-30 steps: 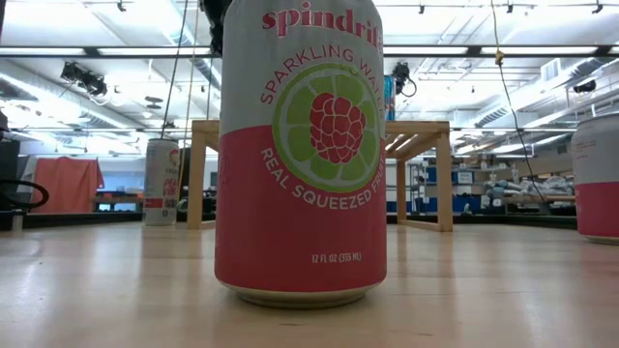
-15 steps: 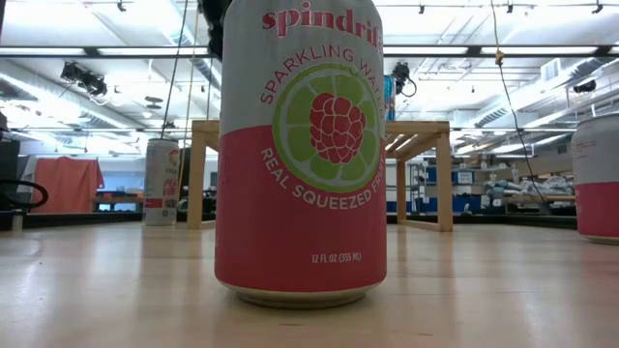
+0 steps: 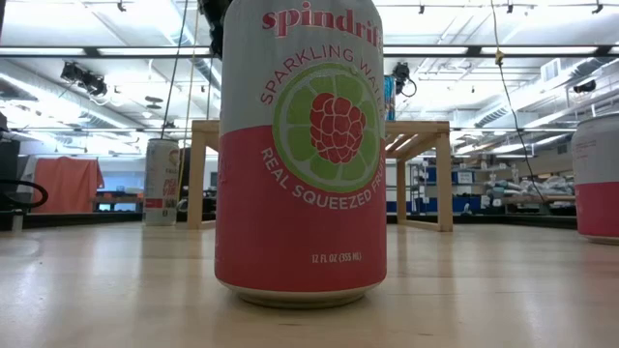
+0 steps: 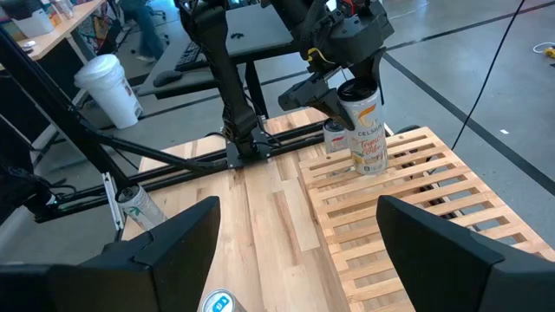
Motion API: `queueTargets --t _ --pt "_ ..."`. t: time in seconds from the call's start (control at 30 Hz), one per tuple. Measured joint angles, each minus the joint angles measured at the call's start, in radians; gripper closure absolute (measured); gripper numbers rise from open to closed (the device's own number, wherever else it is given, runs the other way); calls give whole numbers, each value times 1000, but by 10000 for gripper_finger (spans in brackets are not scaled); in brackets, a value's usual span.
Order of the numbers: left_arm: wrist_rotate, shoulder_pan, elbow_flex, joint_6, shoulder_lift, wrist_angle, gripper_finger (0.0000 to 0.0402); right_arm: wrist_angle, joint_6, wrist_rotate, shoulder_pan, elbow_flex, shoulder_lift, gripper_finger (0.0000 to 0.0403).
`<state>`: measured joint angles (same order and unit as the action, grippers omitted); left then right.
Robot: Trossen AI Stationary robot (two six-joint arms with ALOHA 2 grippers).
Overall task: Place canned beverage on shelf
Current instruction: Put the left white and yellow soda can on the shelf
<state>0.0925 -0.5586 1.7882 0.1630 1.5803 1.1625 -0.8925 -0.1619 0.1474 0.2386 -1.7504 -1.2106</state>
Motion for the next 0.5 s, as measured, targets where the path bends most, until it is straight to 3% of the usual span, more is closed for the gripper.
queueTargets --t 0.5 --pt "0 6 0 -20 0 0 111 0 0 0 0 0 0 82"
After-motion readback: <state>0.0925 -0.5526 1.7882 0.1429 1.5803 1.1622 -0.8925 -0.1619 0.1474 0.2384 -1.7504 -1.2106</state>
